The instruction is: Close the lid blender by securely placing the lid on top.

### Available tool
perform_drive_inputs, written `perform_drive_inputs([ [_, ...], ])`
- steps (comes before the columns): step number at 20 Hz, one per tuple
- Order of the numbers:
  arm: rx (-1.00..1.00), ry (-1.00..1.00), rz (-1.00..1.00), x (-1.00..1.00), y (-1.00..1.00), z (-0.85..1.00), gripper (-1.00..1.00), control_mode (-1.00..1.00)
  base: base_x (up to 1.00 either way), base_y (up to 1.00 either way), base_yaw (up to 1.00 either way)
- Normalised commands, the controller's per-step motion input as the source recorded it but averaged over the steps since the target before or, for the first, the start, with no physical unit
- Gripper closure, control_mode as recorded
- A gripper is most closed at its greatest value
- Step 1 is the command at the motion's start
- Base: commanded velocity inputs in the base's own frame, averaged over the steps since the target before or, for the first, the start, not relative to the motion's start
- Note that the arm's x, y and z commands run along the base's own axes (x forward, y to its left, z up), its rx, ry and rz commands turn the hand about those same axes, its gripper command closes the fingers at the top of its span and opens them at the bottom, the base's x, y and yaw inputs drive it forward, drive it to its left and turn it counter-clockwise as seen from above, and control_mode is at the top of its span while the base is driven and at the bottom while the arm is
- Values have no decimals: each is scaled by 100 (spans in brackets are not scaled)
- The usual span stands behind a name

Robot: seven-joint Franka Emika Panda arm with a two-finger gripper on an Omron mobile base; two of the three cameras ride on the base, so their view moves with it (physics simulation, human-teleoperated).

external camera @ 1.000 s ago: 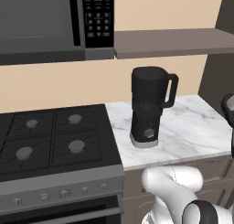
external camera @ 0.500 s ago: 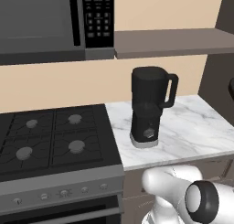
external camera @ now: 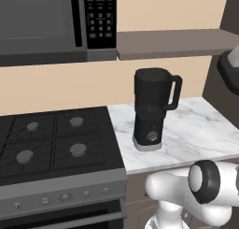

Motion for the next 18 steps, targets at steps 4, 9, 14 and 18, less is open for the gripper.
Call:
perform_drive_inputs([
  [4, 0, -17, 7, 9, 0, -32, 100, -100, 0, 0, 0],
  [9, 0, -35, 11, 33, 10, -13, 100, -100, 0, 0, 0],
  [14, 0, -21, 6, 31, 27, 32, 100, -100, 0, 0, 0],
  [18, 0, -7, 0, 13, 45, 66, 100, -100, 0, 0, 0],
])
